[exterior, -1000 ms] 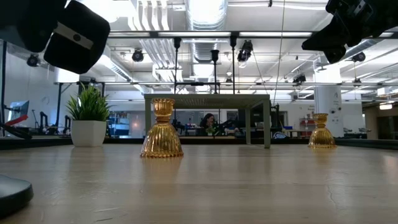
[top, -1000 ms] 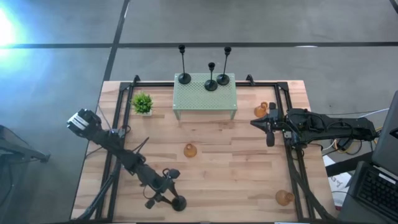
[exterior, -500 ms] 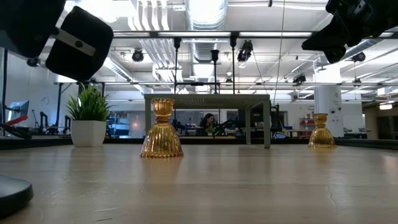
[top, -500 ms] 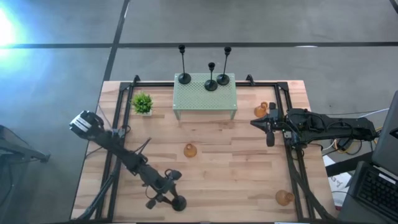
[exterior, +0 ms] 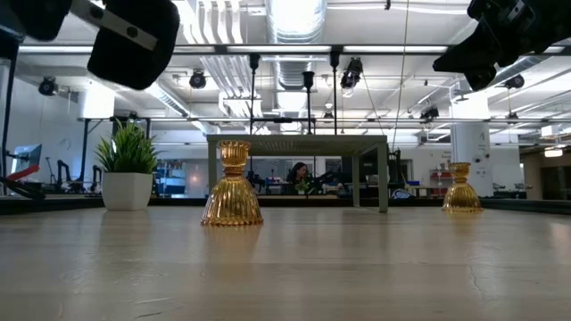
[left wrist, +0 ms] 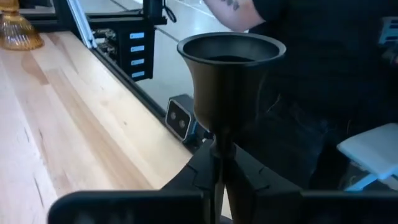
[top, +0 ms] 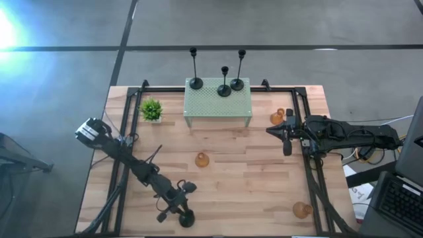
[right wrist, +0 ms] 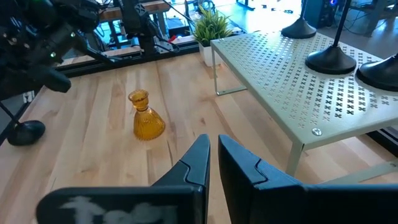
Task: Pick & Place candle stick holders
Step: Put the black candle holder on the shelf aligned with the other black candle holders
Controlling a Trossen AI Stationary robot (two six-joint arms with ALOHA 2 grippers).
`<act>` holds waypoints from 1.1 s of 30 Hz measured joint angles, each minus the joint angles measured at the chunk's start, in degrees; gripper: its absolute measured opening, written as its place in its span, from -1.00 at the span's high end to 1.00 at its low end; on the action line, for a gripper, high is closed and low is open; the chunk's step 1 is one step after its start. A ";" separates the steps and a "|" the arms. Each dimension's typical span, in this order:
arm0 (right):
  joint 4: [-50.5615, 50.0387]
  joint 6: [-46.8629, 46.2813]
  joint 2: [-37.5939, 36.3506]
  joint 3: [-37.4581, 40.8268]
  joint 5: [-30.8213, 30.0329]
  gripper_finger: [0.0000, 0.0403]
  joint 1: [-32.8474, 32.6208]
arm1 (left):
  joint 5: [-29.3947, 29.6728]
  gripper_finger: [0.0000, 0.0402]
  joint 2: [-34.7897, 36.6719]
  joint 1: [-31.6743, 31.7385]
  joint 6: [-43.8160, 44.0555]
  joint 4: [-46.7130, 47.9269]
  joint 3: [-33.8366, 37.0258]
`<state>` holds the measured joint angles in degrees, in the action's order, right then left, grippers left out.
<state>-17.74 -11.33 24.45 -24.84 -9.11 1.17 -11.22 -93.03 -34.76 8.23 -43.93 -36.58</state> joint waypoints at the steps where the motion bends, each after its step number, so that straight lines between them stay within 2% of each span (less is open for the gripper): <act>1: 0.00 0.07 0.00 0.00 -0.01 0.86 0.00 | 0.02 0.90 0.57 0.10 0.40 0.37 -0.21; 6: 0.19 0.08 0.00 0.00 -0.45 0.86 0.00 | -1.39 0.91 5.87 1.61 0.41 6.61 -3.38; 11: 0.42 0.47 0.00 0.00 -3.49 0.86 0.02 | 1.80 0.91 11.71 3.68 -1.84 14.01 -8.51; 14: 1.01 0.84 0.00 0.00 -4.59 0.86 0.02 | 7.50 0.90 14.90 5.21 -5.46 20.80 -11.93; 18: 4.16 1.04 0.02 0.00 -4.59 0.86 0.02 | 21.41 0.91 18.99 9.13 -13.09 34.52 -17.80; 20: 5.91 1.06 0.02 -0.02 -4.62 0.86 0.02 | 29.44 0.91 20.42 12.28 -15.66 37.91 -20.26; 22: 7.07 1.28 0.02 -0.02 -4.58 0.86 0.02 | 33.41 0.91 21.31 16.70 -17.94 38.19 -22.09; 25: 7.63 1.39 0.00 -0.02 -4.58 0.86 -0.02 | 33.06 0.91 22.31 24.89 -18.24 38.49 -23.67; 29: 7.58 1.65 0.01 -0.02 -4.58 0.86 -0.02 | 32.96 0.91 22.64 36.04 -14.47 38.47 -23.92; 33: 7.54 4.12 0.13 0.03 -4.57 0.86 -0.02 | 28.22 0.91 21.31 44.60 -9.61 38.07 -23.78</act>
<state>-10.20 -7.20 24.58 -24.81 -13.68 1.15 16.99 -71.72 9.84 -1.38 -5.85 -60.36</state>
